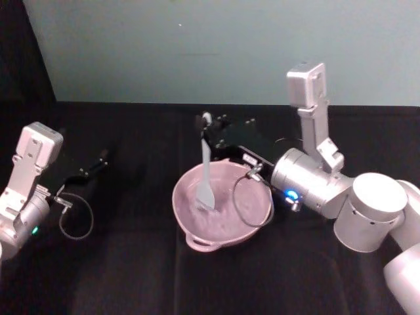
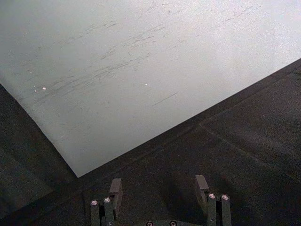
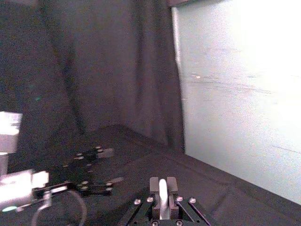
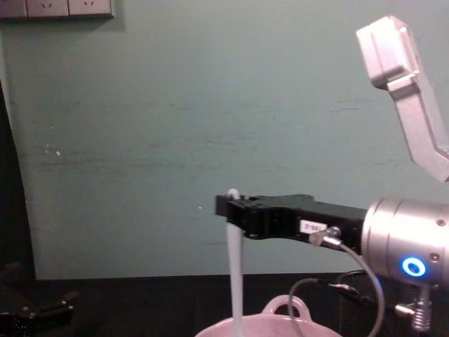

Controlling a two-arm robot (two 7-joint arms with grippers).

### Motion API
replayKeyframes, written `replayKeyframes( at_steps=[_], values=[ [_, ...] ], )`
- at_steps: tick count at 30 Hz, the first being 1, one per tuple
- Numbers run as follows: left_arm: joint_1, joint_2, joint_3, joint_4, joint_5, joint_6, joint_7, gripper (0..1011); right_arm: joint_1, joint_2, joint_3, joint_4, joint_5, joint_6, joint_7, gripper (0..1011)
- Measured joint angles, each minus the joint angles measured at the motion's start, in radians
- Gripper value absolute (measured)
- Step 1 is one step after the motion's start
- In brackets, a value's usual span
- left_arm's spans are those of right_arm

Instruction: Use the one hand to pick up the spoon and stir the clear water in the bowl.

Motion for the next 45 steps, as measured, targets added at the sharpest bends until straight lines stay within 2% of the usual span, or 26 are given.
replayKeyframes(
  at_steps=[6,12,22,26,31,40,45],
  values=[
    [0.0,0.0,0.0,0.0,0.0,0.0,0.0,1011,-0.004,0.011,0.049,0.026,0.013,-0.012,-0.023,108],
    [0.0,0.0,0.0,0.0,0.0,0.0,0.0,1011,-0.03,0.036,0.093,0.005,0.019,-0.014,-0.043,108],
    [0.0,0.0,0.0,0.0,0.0,0.0,0.0,1011,-0.076,0.078,0.11,-0.083,0.003,0.014,-0.054,108],
    [0.0,0.0,0.0,0.0,0.0,0.0,0.0,1011,-0.095,0.095,0.101,-0.126,-0.01,0.036,-0.053,108],
    [0.0,0.0,0.0,0.0,0.0,0.0,0.0,1011,-0.107,0.101,0.065,-0.164,-0.025,0.057,-0.034,108],
    [0.0,0.0,0.0,0.0,0.0,0.0,0.0,1011,-0.091,0.062,-0.008,-0.171,-0.038,0.061,0.002,108],
    [0.0,0.0,0.0,0.0,0.0,0.0,0.0,1011,-0.063,0.037,-0.023,-0.137,-0.039,0.05,0.01,108]
  ],
)
